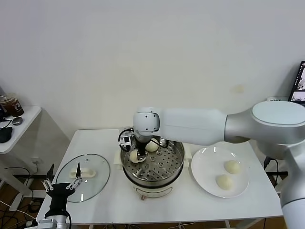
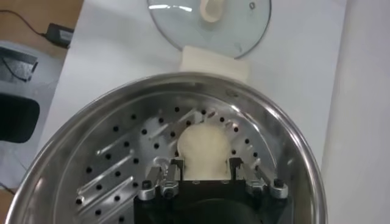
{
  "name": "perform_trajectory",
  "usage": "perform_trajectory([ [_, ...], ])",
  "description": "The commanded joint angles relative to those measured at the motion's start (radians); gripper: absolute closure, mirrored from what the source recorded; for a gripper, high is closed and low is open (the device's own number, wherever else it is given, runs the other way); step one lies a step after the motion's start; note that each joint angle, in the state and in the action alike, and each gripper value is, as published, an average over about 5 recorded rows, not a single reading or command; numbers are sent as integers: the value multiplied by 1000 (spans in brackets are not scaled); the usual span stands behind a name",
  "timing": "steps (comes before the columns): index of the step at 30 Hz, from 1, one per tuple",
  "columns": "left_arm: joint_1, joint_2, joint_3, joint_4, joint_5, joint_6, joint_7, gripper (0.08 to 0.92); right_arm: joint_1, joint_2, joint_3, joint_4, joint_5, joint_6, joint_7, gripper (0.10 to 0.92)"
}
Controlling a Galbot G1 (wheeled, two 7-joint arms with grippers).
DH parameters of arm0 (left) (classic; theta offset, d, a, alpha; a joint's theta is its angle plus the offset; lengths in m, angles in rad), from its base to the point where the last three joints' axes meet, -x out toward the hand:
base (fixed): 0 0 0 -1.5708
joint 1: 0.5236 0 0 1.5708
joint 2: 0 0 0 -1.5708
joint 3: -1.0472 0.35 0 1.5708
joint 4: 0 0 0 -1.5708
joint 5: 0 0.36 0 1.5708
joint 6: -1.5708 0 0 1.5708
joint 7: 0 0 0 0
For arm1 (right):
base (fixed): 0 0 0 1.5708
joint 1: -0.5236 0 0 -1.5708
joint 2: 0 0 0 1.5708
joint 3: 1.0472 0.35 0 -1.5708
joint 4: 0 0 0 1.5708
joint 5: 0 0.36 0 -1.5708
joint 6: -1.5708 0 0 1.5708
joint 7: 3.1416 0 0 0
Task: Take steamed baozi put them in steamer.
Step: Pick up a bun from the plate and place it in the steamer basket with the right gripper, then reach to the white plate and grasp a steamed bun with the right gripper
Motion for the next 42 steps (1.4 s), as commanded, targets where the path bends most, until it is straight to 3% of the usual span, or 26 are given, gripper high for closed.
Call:
perform_trajectory([
  [1,-2,0,1,2,1,0,0,177,-37,25,14,-39,6,-7,15,556],
  [8,-10,2,8,4,1,2,1,177,92,-110,38,98,6,13,-109,396],
  [13,-21,4,19,7,3,4,2,177,232,-340,16,248,-47,134,-272,256],
  [16,-22,7,23,6,4,4,2,177,284,-489,0,313,-121,244,-363,212],
  [21,-23,13,28,8,3,3,3,177,290,-743,-4,389,-278,409,-457,203],
  [28,-24,9,43,13,12,1,3,177,149,-996,48,437,-481,464,-458,203],
  [35,-22,4,52,8,31,3,2,177,-201,-1100,258,404,-625,482,-386,203],
  [42,-3,-1,36,-13,36,5,4,177,-588,-1082,552,337,-703,481,-342,203],
])
